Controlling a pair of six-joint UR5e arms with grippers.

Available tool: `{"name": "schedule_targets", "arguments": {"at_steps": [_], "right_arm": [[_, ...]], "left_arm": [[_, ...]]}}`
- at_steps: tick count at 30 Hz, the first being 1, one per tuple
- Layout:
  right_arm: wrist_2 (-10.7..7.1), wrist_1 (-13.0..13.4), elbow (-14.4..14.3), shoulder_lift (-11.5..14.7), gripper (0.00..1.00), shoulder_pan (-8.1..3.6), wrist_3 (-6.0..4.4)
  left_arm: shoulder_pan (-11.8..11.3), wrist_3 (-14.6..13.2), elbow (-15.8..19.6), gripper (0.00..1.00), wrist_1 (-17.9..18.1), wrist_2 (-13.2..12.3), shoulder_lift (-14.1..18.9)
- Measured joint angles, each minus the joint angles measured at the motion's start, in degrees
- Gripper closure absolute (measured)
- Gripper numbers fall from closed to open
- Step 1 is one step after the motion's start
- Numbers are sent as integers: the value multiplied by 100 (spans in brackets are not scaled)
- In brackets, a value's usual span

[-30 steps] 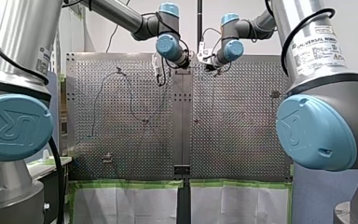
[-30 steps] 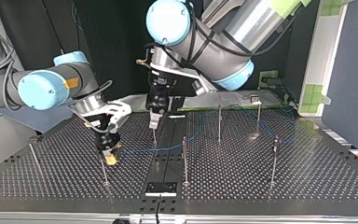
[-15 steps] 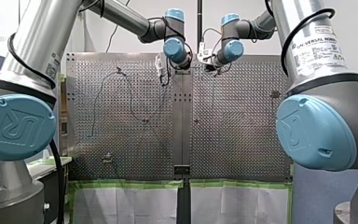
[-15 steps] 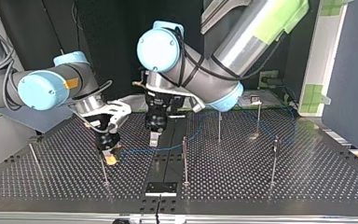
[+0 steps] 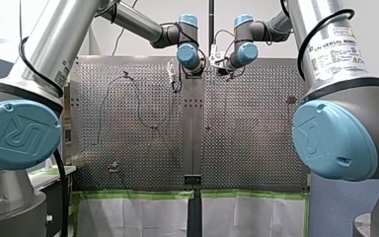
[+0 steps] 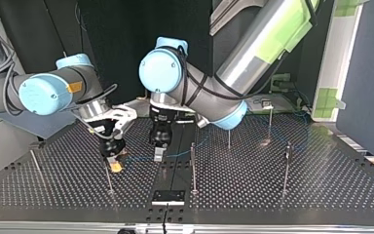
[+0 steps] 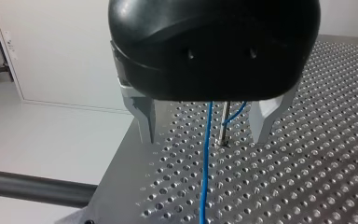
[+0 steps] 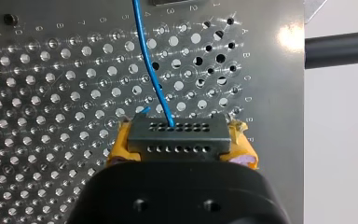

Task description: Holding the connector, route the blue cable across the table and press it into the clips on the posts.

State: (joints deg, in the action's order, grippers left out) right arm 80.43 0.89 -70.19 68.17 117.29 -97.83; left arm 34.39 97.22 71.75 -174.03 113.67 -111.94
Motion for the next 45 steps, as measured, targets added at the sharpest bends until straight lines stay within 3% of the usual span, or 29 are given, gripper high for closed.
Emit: {"name": "schedule_targets", "arguments": {"at_steps": [11, 23, 24, 25, 27, 28, 29, 30, 31, 33, 34, 36, 38, 45], "right_arm": [[0, 0, 0, 0, 100, -7, 2], [0, 0, 0, 0, 100, -15, -9], [0, 0, 1, 0, 100, -16, -9], [0, 0, 0, -1, 100, -16, -9], [-1, 0, 0, -1, 100, -17, -9], [-4, 0, 0, -1, 100, -19, -10], [-4, 0, 0, -2, 100, -19, -10], [-5, 0, 0, -3, 100, -19, -10], [-5, 0, 0, -4, 100, -19, -11], [-7, 0, 0, -6, 100, -19, -13], [-7, 0, 0, -7, 100, -18, -13], [-8, 0, 0, -8, 100, -18, -14], [-8, 0, 0, -8, 100, -16, -16], [-8, -2, -7, -9, 100, 3, -18]], "left_arm": [[-140, -62, -584, 0, 28, 133, -490], [-202, -50, -654, 0, 70, 158, -515], [-200, -49, -654, 9, 78, 171, -515], [-198, -48, -654, 9, 84, 189, -516], [-189, -46, -654, 33, 99, 248, -516], [-185, -46, -653, 33, 105, 273, -516], [-179, -47, -653, 42, 111, 303, -516], [-176, -50, -652, 57, 115, 322, -516], [-173, -51, -653, 57, 115, 344, -516], [-170, -52, -652, 79, 110, 402, -516], [-169, -52, -652, 79, 105, 426, -516], [-163, -53, -650, 94, 83, 457, -518], [-159, -53, -649, 100, 42, 477, -517], [-150, -47, -605, 100, -91, 516, -516]]}}
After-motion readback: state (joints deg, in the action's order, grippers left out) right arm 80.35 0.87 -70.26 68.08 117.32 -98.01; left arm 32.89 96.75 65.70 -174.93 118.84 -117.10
